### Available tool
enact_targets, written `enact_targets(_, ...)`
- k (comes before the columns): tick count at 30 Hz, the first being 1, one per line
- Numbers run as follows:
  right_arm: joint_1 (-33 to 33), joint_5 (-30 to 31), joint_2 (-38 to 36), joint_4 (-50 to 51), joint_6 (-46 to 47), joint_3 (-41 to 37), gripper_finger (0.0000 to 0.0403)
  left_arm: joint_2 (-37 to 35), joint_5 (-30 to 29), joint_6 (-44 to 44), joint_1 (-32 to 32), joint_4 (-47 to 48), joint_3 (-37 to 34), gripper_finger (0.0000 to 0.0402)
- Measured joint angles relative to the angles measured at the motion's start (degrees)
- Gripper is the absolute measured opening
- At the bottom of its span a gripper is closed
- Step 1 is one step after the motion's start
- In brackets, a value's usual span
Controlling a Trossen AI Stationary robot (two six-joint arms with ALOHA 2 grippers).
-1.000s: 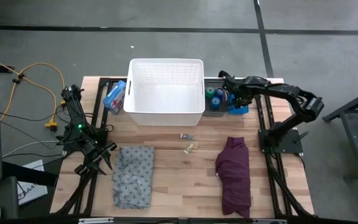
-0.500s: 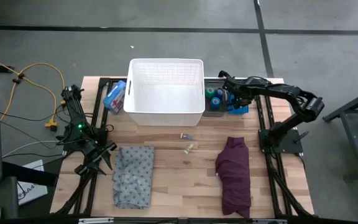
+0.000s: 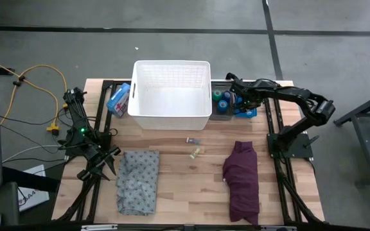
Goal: Pick & Place Medicine items
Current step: Put the yellow pill bottle into the blue bin
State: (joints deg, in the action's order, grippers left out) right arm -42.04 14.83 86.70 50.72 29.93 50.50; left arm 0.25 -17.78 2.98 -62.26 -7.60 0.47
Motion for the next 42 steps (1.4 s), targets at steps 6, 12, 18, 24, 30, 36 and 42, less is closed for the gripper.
enact_targets(6, -0.07, -0.30, -1.94, -0.37, -1.98, 0.00, 0.0169, 0.00, -0.01, 0.00, 0.01, 0.00, 0.00, 0.0127)
enact_targets(12, -0.08, -2.93, -11.24, -1.77, -5.84, 0.04, 0.0169, 0.00, -0.01, 0.00, 0.00, 0.00, 0.00, 0.0127)
enact_targets(18, 0.76, -4.42, -17.12, -0.45, -9.13, 0.09, 0.0165, 0.00, -0.01, 0.00, 0.00, 0.00, 0.00, 0.0127)
enact_targets(24, 3.84, -5.41, -17.81, -0.43, -10.25, 0.09, 0.0164, 0.00, 0.01, 0.00, -0.02, 0.02, 0.00, 0.0127)
enact_targets(30, 10.60, -15.74, -17.60, -2.28, -13.66, 0.09, 0.0164, -0.02, 0.01, 0.00, -0.02, 0.02, 0.00, 0.0127)
enact_targets(36, 22.73, -22.44, -17.59, -8.02, -13.62, 0.07, 0.0164, -0.01, 0.00, 0.00, -0.01, 0.00, 0.00, 0.0127)
enact_targets(42, 36.95, -21.83, -17.47, -11.28, -13.12, 0.07, 0.0164, -0.01, 0.01, 0.00, 0.00, 0.00, 0.00, 0.0127)
